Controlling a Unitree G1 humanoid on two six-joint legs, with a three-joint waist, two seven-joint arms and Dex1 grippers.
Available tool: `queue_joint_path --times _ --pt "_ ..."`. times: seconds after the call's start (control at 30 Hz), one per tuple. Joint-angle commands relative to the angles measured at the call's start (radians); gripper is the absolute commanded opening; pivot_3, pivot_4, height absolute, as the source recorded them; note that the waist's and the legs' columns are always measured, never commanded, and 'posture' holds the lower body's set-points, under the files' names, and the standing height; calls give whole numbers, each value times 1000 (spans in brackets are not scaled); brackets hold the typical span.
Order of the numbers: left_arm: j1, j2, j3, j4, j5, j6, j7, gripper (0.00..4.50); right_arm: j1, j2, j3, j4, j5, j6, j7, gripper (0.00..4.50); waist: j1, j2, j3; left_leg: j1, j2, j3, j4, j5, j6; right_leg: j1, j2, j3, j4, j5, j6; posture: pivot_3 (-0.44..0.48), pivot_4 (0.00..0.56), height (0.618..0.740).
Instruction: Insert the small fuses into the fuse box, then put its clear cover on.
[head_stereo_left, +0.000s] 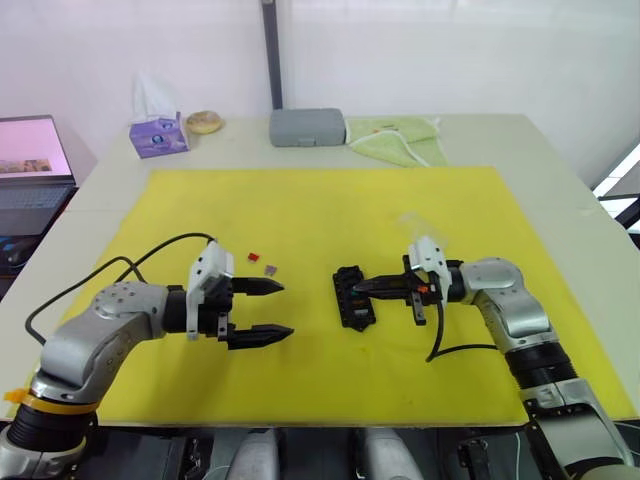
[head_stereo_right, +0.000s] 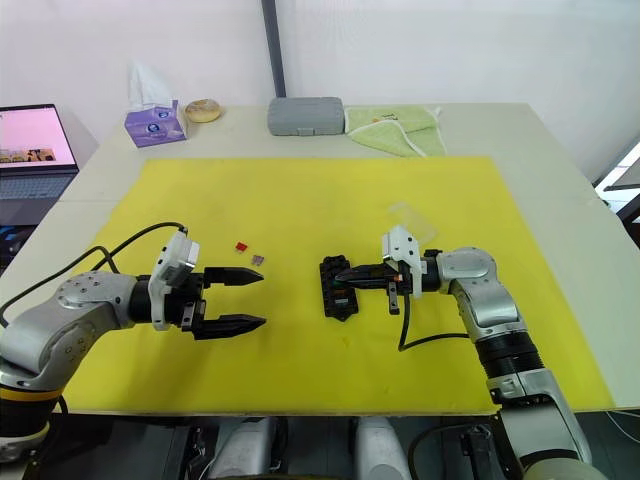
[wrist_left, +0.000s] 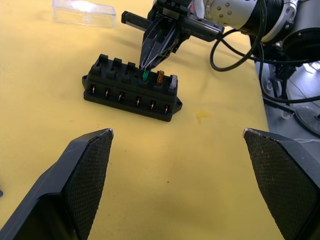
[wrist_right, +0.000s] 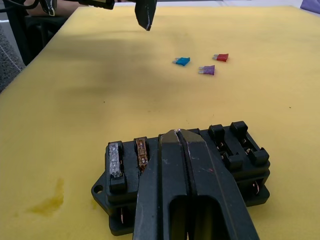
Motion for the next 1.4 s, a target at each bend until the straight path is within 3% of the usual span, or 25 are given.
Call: queue_joint_path --times 0.03,0.37,0.6,0.73,0.93,1.1,1.23,1.4 --pt "4 1 5 -32 -8 -6 2 4376 -5 -2 12 11 -19 -21 0 23 0 0 0 0 0 0 0 0 0 0 0 0 0 0 0 0 150 740" --pt "0 1 4 -20 -1 -14 2 4376 12 -6 29 47 -54 -77 -3 23 -1 0 0 0 0 0 0 0 0 0 0 0 0 0 0 0 150 740" --pt "-50 -7 78 36 -95 79 36 4376 0 12 -70 -93 140 42 -3 23 0 0 0 0 0 -1 0 0 0 0 0 0 0 0 0 0 150 740" --pt "-120 70 203 212 -96 94 39 4376 -1 -47 -222 -209 278 240 -145 23 1 0 1 0 0 -3 0 0 0 0 0 0 1 0 0 0 150 740" --pt "-87 197 303 502 16 -29 -21 4438 196 -210 -482 -247 331 381 -276 2 8 0 1 -1 0 0 -2 -1 1 -1 -1 -1 -2 -1 0 0 150 740" --pt "-119 197 328 827 94 -159 -46 4500 421 -291 -723 -134 281 316 -326 2276 7 0 1 -1 0 2 -1 -1 1 -1 -1 -1 -2 -2 -3 0 150 740" --pt "-160 163 296 963 137 -218 -68 4500 517 -297 -791 -74 239 249 -357 4371 1 0 1 -1 0 3 -2 -1 1 -1 -1 0 -2 -2 -2 0 150 740" --pt "-192 133 281 1008 166 -234 -89 4500 562 -290 -809 -10 186 159 -400 4448 -5 0 1 0 1 4 -2 -1 1 -1 0 1 -1 -1 1 0 150 740"
